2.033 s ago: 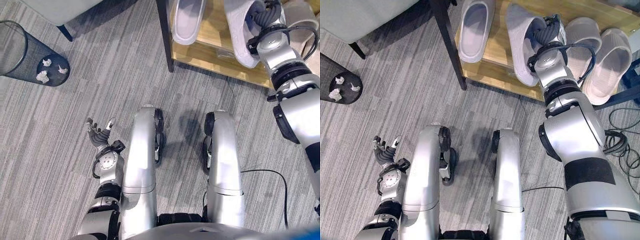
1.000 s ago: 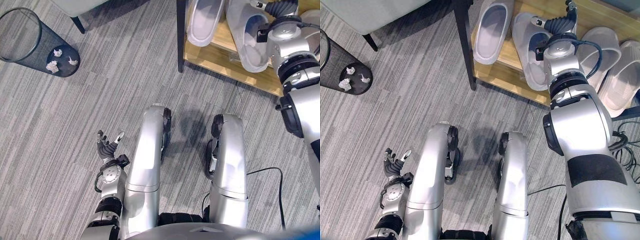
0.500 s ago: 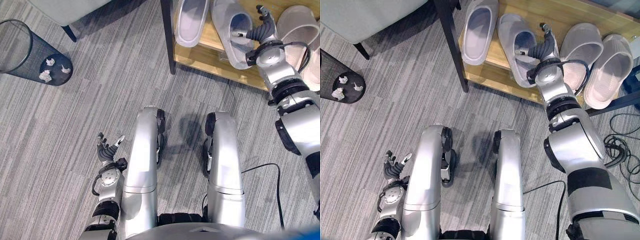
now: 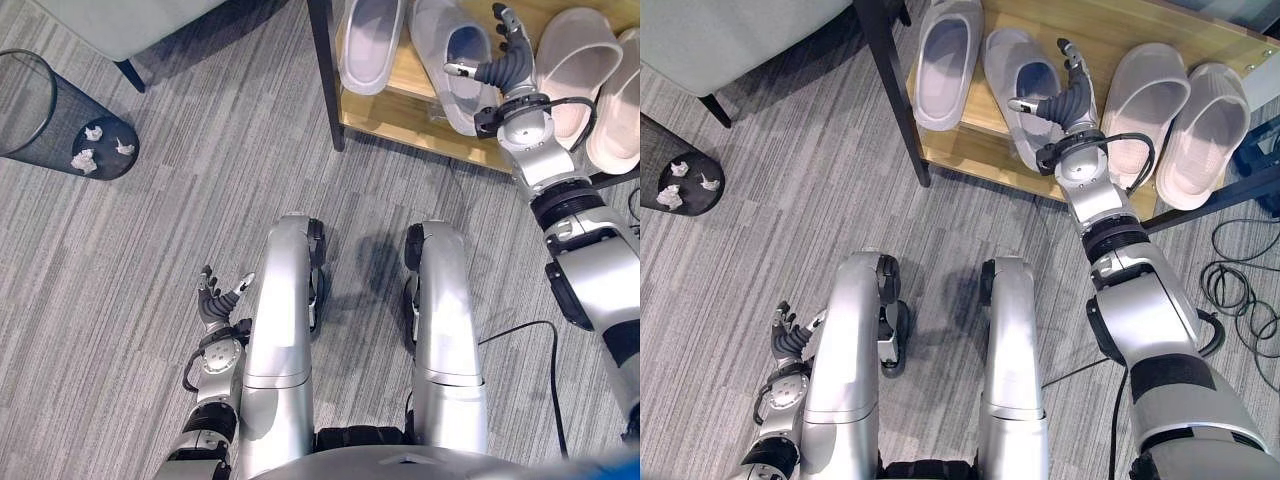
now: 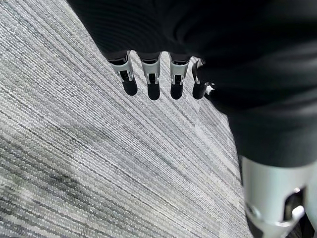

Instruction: Arrange the slippers neatly on the shoe rack.

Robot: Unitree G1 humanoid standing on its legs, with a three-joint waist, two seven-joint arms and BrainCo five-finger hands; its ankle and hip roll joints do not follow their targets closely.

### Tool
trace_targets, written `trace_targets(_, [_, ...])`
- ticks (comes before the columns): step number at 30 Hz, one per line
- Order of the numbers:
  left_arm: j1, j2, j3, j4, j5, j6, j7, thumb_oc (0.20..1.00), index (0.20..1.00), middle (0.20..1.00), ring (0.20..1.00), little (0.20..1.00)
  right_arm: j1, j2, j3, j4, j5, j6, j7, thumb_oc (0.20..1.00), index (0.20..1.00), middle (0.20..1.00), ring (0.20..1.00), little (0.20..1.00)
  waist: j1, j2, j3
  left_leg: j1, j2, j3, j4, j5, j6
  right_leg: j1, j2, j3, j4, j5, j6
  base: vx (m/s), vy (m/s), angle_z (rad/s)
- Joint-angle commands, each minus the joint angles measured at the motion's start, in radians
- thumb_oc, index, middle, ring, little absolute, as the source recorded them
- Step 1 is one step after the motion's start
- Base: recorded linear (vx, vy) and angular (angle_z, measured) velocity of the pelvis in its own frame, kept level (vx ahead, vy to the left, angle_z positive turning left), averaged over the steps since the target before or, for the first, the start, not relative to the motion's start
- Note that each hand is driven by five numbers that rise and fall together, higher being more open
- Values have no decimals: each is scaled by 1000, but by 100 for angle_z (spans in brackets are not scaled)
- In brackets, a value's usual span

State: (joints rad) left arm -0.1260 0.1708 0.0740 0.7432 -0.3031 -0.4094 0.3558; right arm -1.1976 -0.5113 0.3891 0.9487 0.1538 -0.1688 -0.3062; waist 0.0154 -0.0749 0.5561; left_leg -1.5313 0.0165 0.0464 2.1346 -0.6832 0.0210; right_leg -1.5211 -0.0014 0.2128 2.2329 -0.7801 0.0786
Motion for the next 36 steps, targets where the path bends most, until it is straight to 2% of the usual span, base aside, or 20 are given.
trace_targets(1, [6, -121, -102, -31, -7, -42, 7, 1000, 1000, 1000, 1000, 1000, -33, -21, -29, -100, -28, -41, -33, 1000, 1000, 1000, 1000, 1000, 24, 31, -36, -39, -18, -62, 51, -101, 68, -35, 36, 62, -56, 252, -86, 0, 0, 0])
trace_targets(4, [8, -116, -100, -34, 1, -34, 16, 1000, 1000, 1000, 1000, 1000, 19, -1, -84, -149, -12, -19, -29, 1000, 1000, 1000, 1000, 1000, 18, 30, -36, -39, -14, -59, 47, -99, 70, -36, 35, 62, -59, 258, -87, 0, 0, 0])
trace_targets(8, [7, -115, -99, -27, 8, -41, 23, 1000, 1000, 1000, 1000, 1000, 53, -2, -117, -189, -21, -26, -42, 1000, 1000, 1000, 1000, 1000, 13, 33, -36, -39, -12, -59, 43, -95, 69, -37, 39, 62, -57, 260, -88, 0, 0, 0])
trace_targets(14, [-10, -107, -94, -22, 6, -31, 22, 1000, 1000, 1000, 1000, 1000, 110, 17, -183, -263, 33, 26, -15, 1000, 1000, 1000, 1000, 1000, 6, 36, -36, -39, -13, -59, 31, -92, 74, -35, 40, 65, -64, 262, -85, 0, 0, 0])
trace_targets(20, [-34, -94, -78, -1, 16, -34, 33, 1000, 1000, 1000, 1000, 1000, 235, -1, -255, -484, 34, 63, -19, 1000, 1000, 1000, 1000, 1000, -5, 34, -36, -39, -11, -56, 24, -94, 82, -34, 36, 62, -72, 266, -87, 0, 7, -2])
trace_targets(36, [-80, -67, -89, 51, 62, -45, 37, 1000, 1000, 1000, 1000, 1000, 398, 46, -275, -688, 39, 133, 38, 1000, 1000, 1000, 1000, 1000, -14, 21, -36, -39, -9, -57, 9, -97, 86, -35, 39, 62, -83, 264, -87, 0, 0, 0])
